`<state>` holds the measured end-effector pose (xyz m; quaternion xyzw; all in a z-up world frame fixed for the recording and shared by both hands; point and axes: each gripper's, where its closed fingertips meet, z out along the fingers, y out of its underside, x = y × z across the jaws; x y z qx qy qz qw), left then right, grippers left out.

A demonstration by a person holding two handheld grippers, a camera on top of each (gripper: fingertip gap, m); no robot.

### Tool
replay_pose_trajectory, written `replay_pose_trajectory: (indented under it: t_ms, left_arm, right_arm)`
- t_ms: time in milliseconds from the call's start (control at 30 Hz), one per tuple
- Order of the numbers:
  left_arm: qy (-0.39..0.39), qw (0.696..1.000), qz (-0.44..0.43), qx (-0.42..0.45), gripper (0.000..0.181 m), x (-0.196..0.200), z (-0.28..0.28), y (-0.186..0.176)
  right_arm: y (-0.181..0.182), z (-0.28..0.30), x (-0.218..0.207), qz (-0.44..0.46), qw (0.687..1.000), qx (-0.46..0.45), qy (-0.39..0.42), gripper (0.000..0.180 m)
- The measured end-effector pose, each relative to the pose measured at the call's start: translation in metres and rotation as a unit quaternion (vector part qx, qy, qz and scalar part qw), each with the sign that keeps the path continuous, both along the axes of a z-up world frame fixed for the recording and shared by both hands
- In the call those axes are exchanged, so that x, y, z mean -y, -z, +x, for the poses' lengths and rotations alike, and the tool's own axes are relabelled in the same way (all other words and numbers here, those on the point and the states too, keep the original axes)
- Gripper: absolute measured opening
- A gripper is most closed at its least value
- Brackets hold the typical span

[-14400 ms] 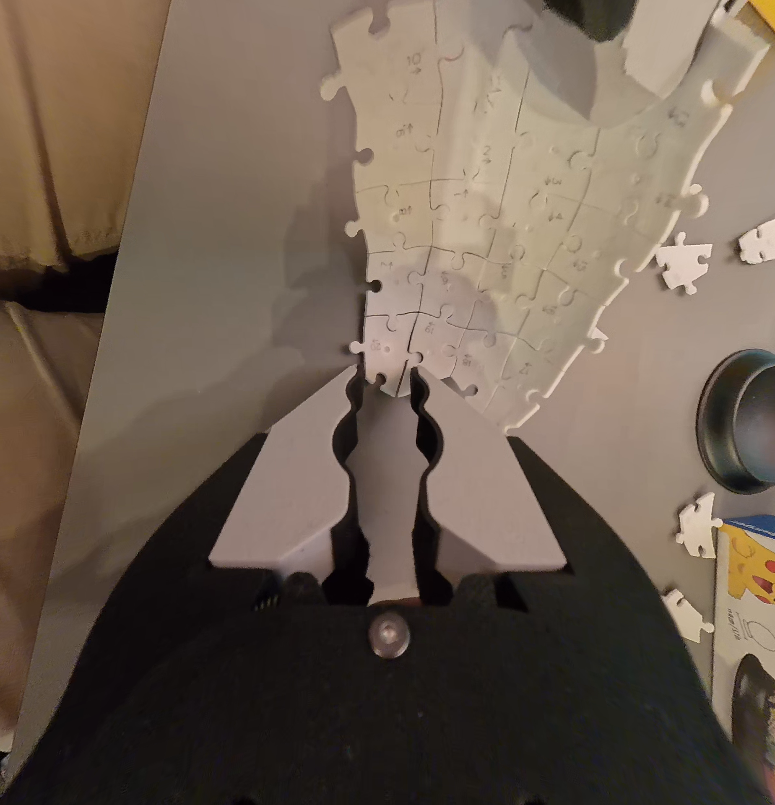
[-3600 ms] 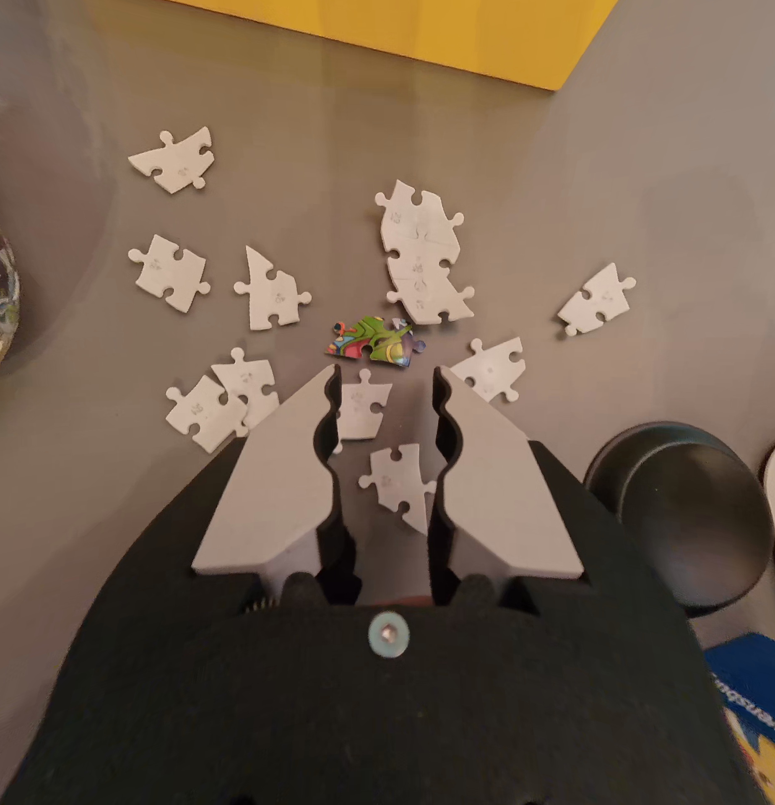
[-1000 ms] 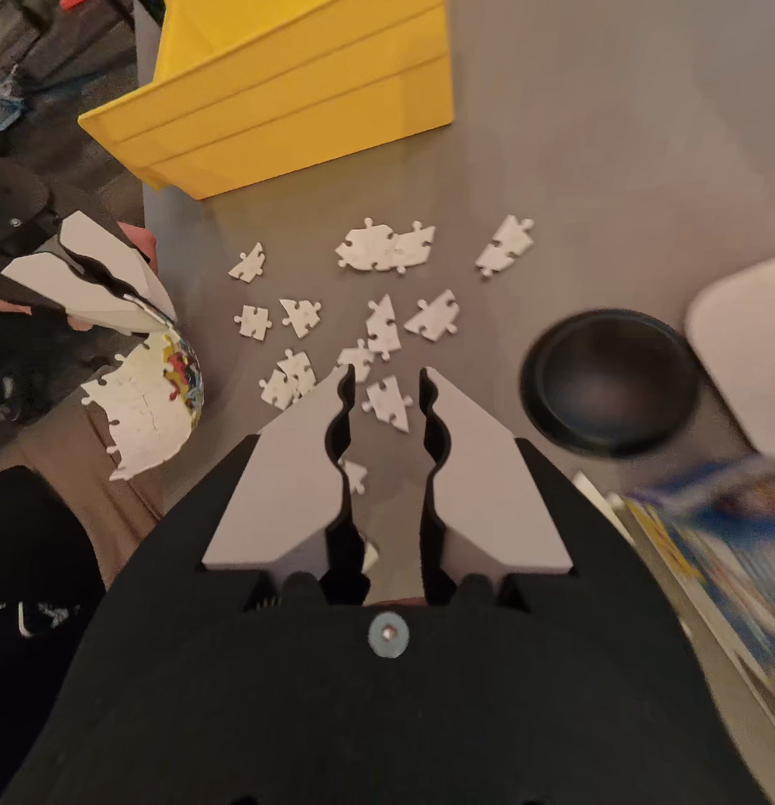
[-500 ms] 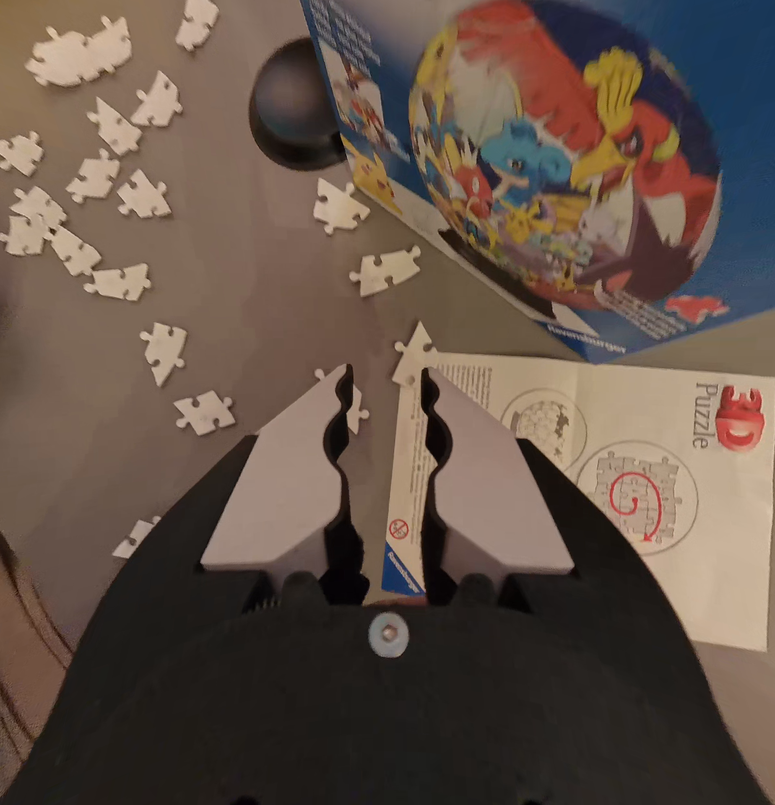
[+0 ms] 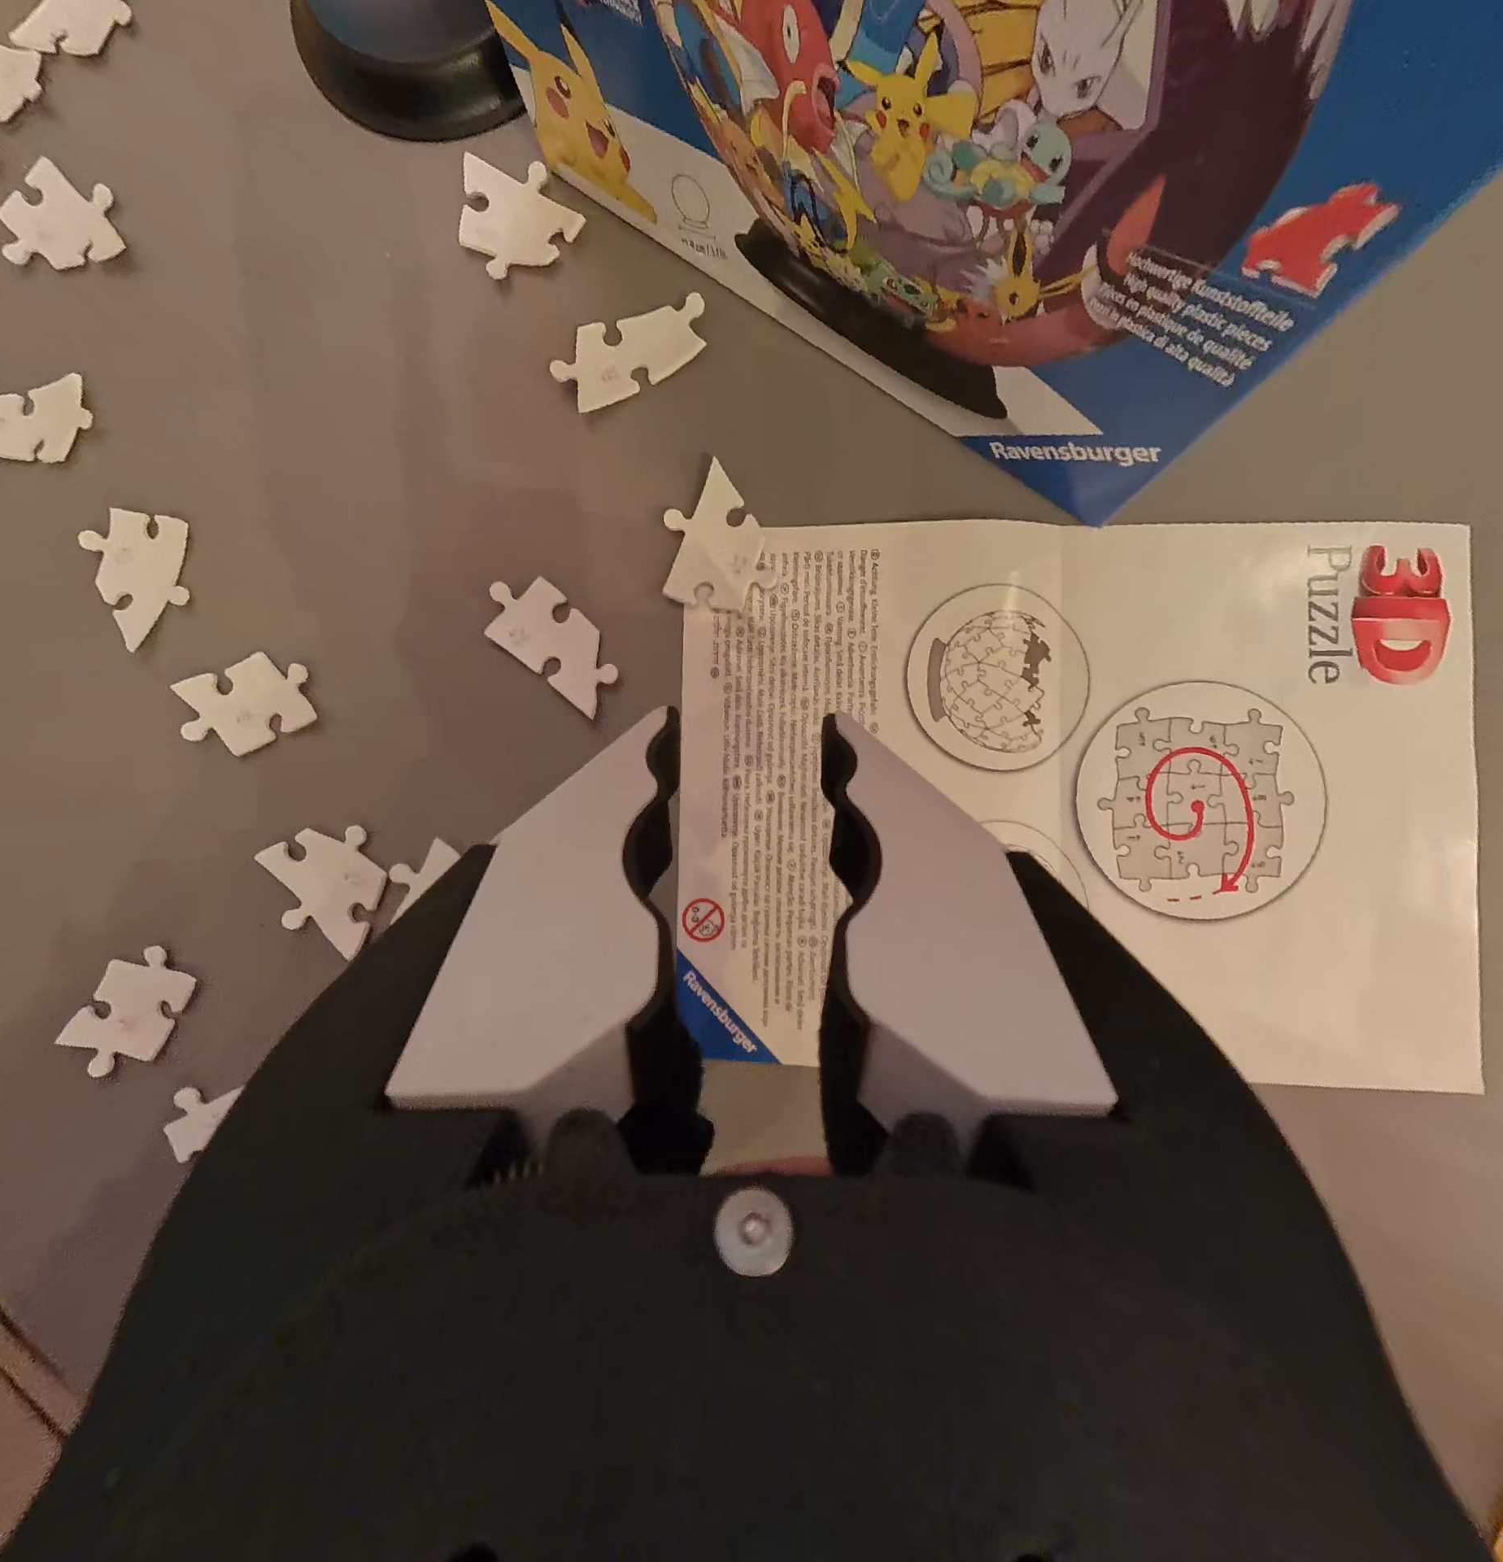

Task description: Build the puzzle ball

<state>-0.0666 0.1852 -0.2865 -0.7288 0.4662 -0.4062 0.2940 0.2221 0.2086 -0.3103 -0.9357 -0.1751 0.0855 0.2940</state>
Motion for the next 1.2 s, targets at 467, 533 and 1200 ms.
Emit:
replay_pose_trajectory:
  t_ms: [467,533,1200]
  left_arm:
    - [0.007,1.000,-0.003,-0.004,0.003,0.001,-0.002,0.002]
    - [0.007,1.000,-0.001,-0.004,0.002,0.001,-0.001,0.001]
    - [0.027,1.000,0.004,-0.007,0.003,0.007,0.011,0.000]
  right_arm:
    - [0.006,-0.008,0.037,-0.018,1.000,-0.009,-0.019,0.028]
    - [0.006,-0.007,0.043,-0.019,1.000,-0.003,-0.019,0.028]
    - [0.016,-0.002,0.110,-0.078,0.996,0.009,-0.050,0.024]
